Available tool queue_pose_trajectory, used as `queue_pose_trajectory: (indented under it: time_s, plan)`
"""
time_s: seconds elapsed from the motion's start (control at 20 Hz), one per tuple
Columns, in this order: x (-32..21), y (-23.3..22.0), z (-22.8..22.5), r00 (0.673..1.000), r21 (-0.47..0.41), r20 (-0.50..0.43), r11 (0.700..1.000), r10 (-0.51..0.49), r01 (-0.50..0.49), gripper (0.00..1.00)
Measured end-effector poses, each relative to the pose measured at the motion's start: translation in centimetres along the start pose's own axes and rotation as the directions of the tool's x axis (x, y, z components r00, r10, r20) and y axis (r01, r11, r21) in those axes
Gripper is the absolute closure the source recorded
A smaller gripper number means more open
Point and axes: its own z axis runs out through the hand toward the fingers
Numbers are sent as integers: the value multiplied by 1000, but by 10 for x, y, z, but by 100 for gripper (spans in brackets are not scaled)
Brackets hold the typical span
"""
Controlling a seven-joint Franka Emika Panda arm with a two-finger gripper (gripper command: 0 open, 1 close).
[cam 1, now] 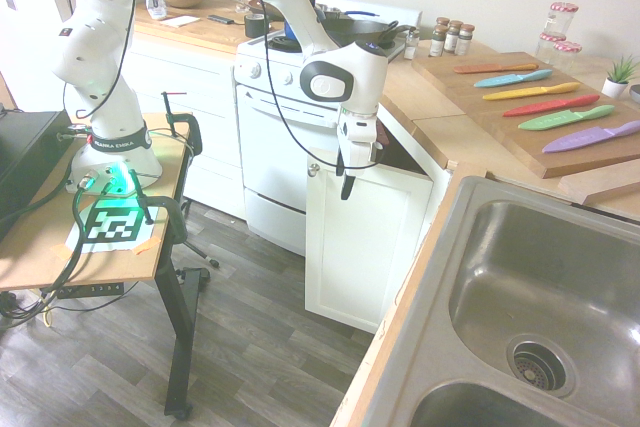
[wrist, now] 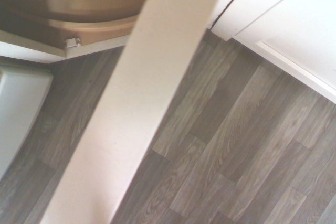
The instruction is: Close the cabinet
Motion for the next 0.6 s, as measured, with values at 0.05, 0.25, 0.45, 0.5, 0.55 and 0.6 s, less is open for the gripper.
queue_pose_trajectory:
  time_s: [0.05,0.25,0.45,0.5,0.55,0.6]
  plan:
    - [0,0,0,1000,0,0,1000,-4,4,100]
    - [-2,-3,-3,1000,3,-4,1000,-20,20,100]
    - [-2,-3,-5,999,3,-8,999,-36,36,100]
    - [-1,-2,-5,999,2,-9,999,-42,42,100]
    - [0,-1,-5,999,1,-10,999,-49,49,100]
    - [0,0,-5,998,-2,-12,998,-58,58,100]
